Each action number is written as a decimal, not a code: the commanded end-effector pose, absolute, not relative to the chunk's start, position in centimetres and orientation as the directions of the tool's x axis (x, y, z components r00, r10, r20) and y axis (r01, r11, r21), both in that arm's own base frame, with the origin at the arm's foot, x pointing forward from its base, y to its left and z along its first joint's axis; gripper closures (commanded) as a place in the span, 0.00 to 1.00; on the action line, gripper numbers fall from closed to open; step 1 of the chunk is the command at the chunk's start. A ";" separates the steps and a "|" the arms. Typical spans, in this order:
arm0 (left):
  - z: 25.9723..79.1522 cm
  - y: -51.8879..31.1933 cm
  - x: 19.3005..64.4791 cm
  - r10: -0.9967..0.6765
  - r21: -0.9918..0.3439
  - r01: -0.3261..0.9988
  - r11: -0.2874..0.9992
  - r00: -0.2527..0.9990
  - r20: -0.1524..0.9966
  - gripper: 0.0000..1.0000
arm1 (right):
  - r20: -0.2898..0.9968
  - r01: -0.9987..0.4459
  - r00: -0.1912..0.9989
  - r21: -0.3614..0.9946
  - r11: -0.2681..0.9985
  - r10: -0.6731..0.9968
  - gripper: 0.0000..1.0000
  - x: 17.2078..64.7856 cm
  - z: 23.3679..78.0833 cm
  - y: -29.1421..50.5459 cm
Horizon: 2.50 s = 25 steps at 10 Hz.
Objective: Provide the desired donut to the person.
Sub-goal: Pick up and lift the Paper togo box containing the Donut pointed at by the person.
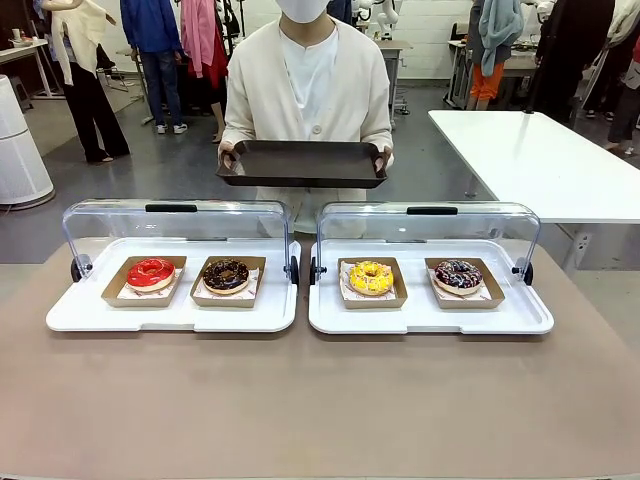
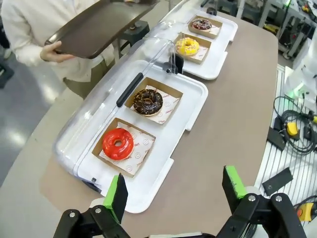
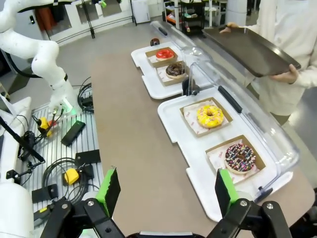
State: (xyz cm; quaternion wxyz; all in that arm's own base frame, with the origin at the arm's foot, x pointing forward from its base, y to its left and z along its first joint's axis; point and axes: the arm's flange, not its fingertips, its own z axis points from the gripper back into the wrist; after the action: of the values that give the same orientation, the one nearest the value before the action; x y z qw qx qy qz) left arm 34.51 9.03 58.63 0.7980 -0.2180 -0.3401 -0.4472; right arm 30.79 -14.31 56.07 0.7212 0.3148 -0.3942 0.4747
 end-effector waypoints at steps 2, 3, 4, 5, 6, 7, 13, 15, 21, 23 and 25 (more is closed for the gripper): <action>57.4 8.5 35.2 -0.575 -0.025 0.878 0.478 0.335 0.746 0.00 | 0.879 -0.942 0.214 0.069 0.330 0.427 0.00 31.0 56.3 -14.5; 57.4 8.1 35.3 -0.598 -0.012 0.890 0.456 0.317 0.737 0.00 | 0.868 -0.951 0.210 0.075 0.300 0.450 0.00 31.2 56.2 -14.0; 57.7 8.6 34.8 -0.581 -0.039 0.877 0.480 0.350 0.735 0.00 | 0.867 -0.935 0.237 0.081 0.345 0.438 0.00 30.8 56.1 -14.3; 57.7 8.6 34.8 -0.581 -0.039 0.877 0.480 0.350 0.735 0.00 | 0.867 -0.935 0.237 0.081 0.345 0.438 0.00 30.8 56.1 -14.3; 57.7 8.6 34.8 -0.581 -0.039 0.877 0.480 0.350 0.735 0.00 | 0.867 -0.935 0.237 0.081 0.345 0.438 0.00 30.8 56.1 -14.3; 57.7 8.6 34.8 -0.581 -0.039 0.877 0.480 0.350 0.735 0.00 | 0.867 -0.935 0.237 0.081 0.345 0.438 0.00 30.8 56.1 -14.3; 58.2 11.0 34.4 -0.378 -0.076 0.925 0.373 0.226 0.898 0.00 | 0.867 -0.935 0.237 0.081 0.345 0.438 0.00 30.8 56.1 -14.3; 58.0 11.0 34.5 -0.389 -0.078 0.926 0.369 0.230 0.892 0.00 | 0.867 -0.935 0.237 0.081 0.345 0.438 0.00 30.8 56.1 -14.3; 58.3 10.9 33.8 -0.388 -0.077 0.915 0.397 0.244 0.889 0.00 | 0.867 -0.935 0.237 0.081 0.345 0.438 0.00 30.8 56.1 -14.3; 58.3 10.9 33.8 -0.388 -0.077 0.915 0.397 0.244 0.889 0.00 | 0.867 -0.935 0.237 0.081 0.345 0.438 0.00 30.8 56.1 -14.3; 58.3 10.9 33.8 -0.388 -0.077 0.915 0.397 0.244 0.889 0.00 | 0.867 -0.935 0.237 0.081 0.345 0.438 0.00 30.8 56.1 -14.3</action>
State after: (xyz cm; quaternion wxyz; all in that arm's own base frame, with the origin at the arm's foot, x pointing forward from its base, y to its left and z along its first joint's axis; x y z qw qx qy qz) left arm 33.67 10.81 58.28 0.7331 -0.3121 -0.4094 -0.4445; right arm 30.61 -14.29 55.99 0.7281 0.3109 -0.3832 0.4758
